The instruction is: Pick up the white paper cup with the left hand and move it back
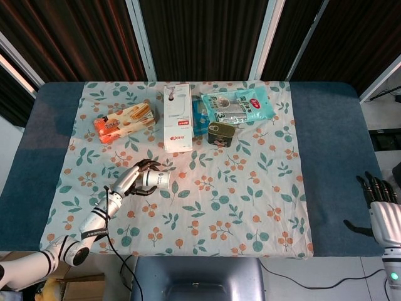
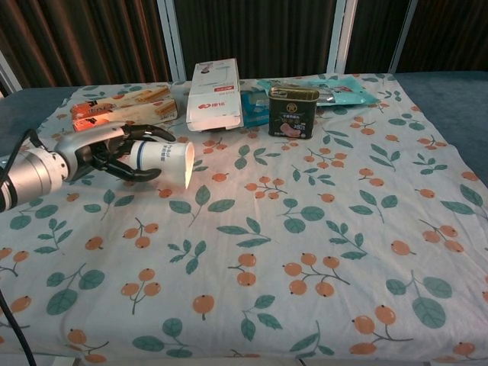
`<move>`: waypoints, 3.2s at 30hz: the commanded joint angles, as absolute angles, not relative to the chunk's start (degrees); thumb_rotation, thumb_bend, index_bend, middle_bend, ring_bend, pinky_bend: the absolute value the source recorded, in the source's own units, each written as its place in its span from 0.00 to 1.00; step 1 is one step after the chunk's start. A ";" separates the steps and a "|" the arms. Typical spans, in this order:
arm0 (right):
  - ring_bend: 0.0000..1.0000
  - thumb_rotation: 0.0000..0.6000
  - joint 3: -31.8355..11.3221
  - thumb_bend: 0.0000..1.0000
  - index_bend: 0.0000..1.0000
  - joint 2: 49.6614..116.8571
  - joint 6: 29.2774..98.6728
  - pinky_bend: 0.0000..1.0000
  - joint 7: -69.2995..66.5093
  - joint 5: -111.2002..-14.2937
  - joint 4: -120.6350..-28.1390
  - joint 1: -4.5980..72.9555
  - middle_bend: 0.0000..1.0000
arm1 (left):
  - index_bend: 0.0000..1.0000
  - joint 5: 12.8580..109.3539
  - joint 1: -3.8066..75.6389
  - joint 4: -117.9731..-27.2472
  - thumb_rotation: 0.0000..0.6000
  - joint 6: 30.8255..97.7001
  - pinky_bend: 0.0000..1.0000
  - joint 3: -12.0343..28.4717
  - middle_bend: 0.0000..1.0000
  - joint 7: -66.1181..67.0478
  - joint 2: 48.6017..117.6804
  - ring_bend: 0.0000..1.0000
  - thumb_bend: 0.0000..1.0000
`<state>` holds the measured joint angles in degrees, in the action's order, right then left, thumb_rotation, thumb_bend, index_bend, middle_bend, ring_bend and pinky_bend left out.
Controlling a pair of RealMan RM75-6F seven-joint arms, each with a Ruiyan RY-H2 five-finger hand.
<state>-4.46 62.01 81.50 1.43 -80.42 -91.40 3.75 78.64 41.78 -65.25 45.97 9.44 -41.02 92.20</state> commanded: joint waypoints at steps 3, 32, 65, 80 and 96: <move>0.00 1.00 -4.45 0.11 0.00 62.06 81.44 0.00 1.37 -80.49 -91.36 3.79 0.00 | 0.04 79.90 41.91 -64.58 1.00 46.19 0.05 8.43 0.11 -41.00 92.31 0.00 0.39; 0.00 1.00 -4.61 0.11 0.00 62.36 80.89 0.00 0.05 -79.81 -90.22 3.79 0.00 | 0.00 64.91 43.29 -75.78 1.00 52.03 0.00 12.48 0.00 16.27 92.24 0.00 0.33; 0.00 1.00 -4.83 0.11 0.00 62.19 79.79 0.00 -2.25 -78.76 -88.82 3.74 0.00 | 0.00 21.22 56.99 -72.70 1.00 58.15 0.00 20.66 0.01 38.19 102.45 0.00 0.30; 0.00 1.00 -4.85 0.11 0.00 62.28 78.08 0.00 -3.51 -77.96 -87.59 4.14 0.00 | 0.13 22.43 57.57 -66.29 1.00 59.55 0.00 20.87 0.27 38.76 106.48 0.01 0.34; 0.00 1.00 -4.84 0.11 0.00 62.13 77.25 0.00 -2.11 -77.57 -88.60 4.59 0.00 | 0.20 35.72 49.60 -76.12 1.00 56.27 0.00 24.73 0.32 16.99 101.50 0.05 0.36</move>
<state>-4.84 62.10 77.30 -2.16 -77.61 -88.56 4.56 30.75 52.90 -72.96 57.76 22.95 25.52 103.29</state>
